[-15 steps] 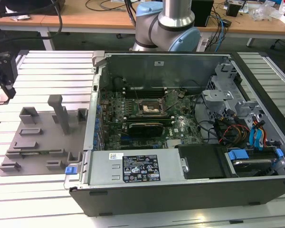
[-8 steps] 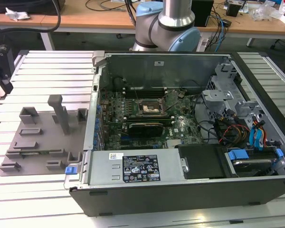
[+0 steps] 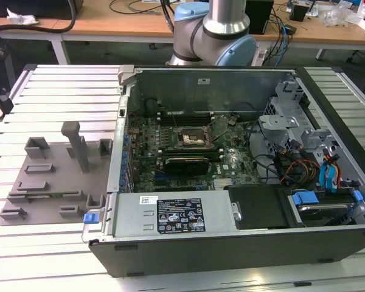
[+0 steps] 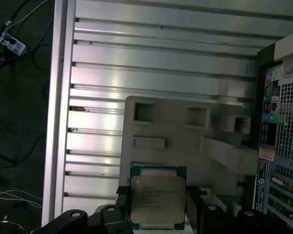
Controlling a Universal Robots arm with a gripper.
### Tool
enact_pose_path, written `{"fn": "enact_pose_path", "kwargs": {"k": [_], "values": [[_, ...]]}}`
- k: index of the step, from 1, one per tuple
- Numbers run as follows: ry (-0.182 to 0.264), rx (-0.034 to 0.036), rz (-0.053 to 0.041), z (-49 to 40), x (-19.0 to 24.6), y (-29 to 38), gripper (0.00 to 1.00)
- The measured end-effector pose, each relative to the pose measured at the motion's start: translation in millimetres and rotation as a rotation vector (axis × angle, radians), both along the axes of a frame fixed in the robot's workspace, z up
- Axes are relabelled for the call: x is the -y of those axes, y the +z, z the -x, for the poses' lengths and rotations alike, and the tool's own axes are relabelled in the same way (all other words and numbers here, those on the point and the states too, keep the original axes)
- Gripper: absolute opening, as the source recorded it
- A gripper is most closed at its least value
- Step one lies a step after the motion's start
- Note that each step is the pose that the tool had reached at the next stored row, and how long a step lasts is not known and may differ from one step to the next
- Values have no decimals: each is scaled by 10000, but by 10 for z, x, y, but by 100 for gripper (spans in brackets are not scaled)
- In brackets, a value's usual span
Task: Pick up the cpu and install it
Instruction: 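Pick up the cpu and move it towards the insertion slot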
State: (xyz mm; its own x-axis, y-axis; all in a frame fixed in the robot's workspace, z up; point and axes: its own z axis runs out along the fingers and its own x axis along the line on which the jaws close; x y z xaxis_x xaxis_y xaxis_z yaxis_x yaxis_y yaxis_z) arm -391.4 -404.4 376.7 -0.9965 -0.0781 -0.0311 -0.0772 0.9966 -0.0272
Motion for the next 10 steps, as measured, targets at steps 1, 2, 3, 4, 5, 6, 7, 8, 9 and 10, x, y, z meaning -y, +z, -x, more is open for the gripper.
{"fn": "enact_pose_path", "kwargs": {"k": [1,2,3,4,5,6,7,8,9,10], "values": [[0,-1,0,0,-2,17,55],[1,-1,0,0,-3,37,55],[0,-1,0,0,-4,49,55],[0,0,0,0,-5,60,55],[0,-1,1,0,-7,88,55],[0,0,0,0,-10,114,55],[0,-1,0,0,-12,143,55],[0,-1,1,0,-15,175,55],[0,0,0,0,-17,190,55],[-1,-2,1,0,-19,203,55]]}}
